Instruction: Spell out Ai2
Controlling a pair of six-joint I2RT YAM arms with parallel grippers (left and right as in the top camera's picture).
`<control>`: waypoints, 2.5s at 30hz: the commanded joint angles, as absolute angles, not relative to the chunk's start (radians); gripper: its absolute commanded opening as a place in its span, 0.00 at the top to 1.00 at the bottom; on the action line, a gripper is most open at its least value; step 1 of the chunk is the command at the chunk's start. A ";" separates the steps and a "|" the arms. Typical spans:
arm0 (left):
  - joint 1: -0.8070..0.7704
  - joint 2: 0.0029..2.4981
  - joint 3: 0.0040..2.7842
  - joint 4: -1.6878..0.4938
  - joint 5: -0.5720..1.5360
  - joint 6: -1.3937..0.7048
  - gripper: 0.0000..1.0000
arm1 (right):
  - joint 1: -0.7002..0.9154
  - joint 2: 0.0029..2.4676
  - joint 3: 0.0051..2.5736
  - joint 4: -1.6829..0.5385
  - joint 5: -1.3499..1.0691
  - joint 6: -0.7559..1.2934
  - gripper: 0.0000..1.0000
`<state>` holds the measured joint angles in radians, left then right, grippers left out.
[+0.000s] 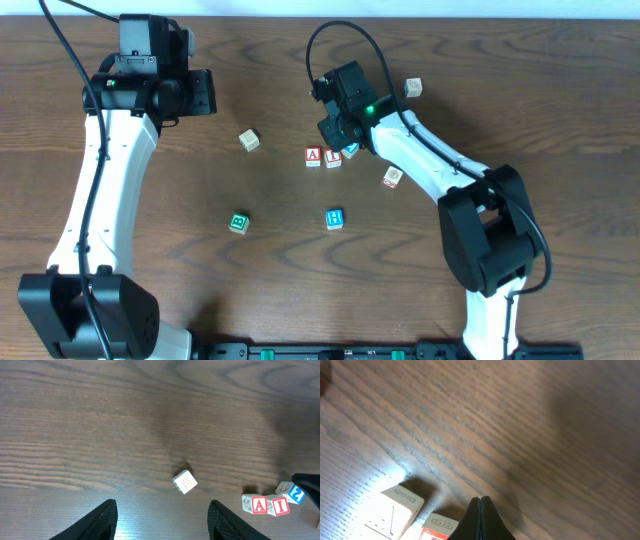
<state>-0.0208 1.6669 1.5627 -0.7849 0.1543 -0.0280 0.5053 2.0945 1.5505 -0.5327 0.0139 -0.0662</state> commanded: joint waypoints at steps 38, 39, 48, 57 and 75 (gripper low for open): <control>-0.019 1.648 1.555 -0.778 0.162 -0.022 0.41 | 0.519 2.127 1.562 -0.574 0.003 -0.113 0.99; -0.019 1.648 1.555 -0.778 0.162 -0.022 0.41 | 0.518 2.128 1.562 -0.575 0.003 -0.120 0.99; -0.019 1.648 1.555 -0.768 0.162 -0.022 0.41 | 0.519 2.128 1.562 -0.630 0.003 -0.136 0.99; -0.019 1.648 1.555 -0.767 0.162 -0.022 0.41 | 0.519 2.128 1.562 -0.658 0.003 -0.136 0.99; -0.019 1.648 1.555 -0.762 0.162 -0.022 0.40 | 0.519 2.126 1.631 -0.659 0.004 -0.126 0.99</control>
<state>-0.0208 1.6665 1.5627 -0.7605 0.1547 -0.0280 0.5110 2.1170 1.5711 -0.6636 -0.0036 -0.1215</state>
